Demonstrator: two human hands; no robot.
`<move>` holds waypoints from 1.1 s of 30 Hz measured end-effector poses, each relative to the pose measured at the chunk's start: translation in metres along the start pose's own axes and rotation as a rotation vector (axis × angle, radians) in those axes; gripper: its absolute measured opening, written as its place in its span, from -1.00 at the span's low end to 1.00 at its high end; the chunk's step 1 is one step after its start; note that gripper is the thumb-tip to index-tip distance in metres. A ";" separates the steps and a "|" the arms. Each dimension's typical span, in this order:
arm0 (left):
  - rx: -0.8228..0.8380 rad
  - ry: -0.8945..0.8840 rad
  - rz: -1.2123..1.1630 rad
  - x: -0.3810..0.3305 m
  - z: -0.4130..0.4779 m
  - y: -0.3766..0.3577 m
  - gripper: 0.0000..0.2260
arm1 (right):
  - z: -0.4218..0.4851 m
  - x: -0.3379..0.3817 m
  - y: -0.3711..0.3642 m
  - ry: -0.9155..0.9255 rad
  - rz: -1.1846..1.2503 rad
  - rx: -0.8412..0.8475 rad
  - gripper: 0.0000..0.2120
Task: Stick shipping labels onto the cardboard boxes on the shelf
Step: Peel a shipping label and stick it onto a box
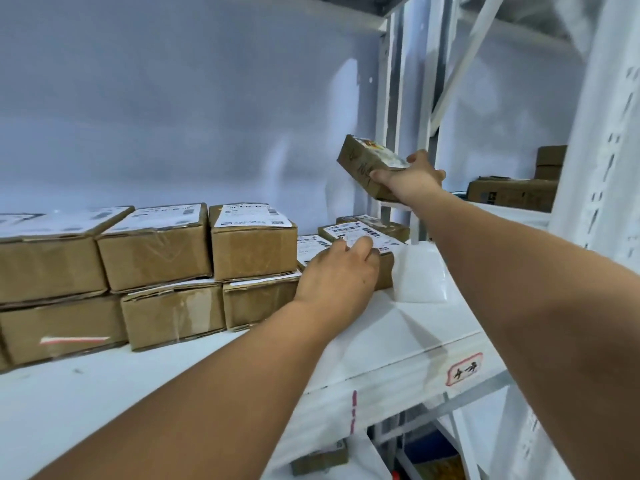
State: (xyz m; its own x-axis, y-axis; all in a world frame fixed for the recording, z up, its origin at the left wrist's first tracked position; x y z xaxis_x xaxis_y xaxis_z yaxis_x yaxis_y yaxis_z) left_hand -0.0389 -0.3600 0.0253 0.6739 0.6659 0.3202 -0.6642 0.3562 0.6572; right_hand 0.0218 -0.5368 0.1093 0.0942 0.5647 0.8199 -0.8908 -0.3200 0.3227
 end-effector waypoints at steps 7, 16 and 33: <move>-0.272 -0.124 0.006 -0.007 -0.009 0.019 -0.78 | -0.056 0.006 0.038 0.032 0.039 -0.027 -0.34; -0.260 0.447 -0.736 0.010 -0.043 0.081 -0.75 | -0.160 0.015 0.083 0.172 0.148 -0.182 -0.28; -0.453 1.175 -1.500 0.079 -0.169 0.195 -0.52 | -0.340 0.100 0.104 0.412 0.466 0.249 -0.47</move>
State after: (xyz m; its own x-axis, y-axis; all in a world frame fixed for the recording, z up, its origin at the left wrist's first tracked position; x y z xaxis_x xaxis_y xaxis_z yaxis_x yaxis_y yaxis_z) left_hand -0.1699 -0.1268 0.0636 0.2919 -0.3193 -0.9016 -0.0033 0.9423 -0.3348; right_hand -0.2122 -0.2547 0.0641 -0.4971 0.5538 0.6680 -0.6635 -0.7387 0.1187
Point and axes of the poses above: each hand's wrist, its own z-axis towards the middle knuckle, its own y-axis out of the back of the hand, x = y × z, the point moved 6 cm from there along z, towards the middle knuckle, and after that the axes turned 10 degrees about -x, right-handed, at the moved point
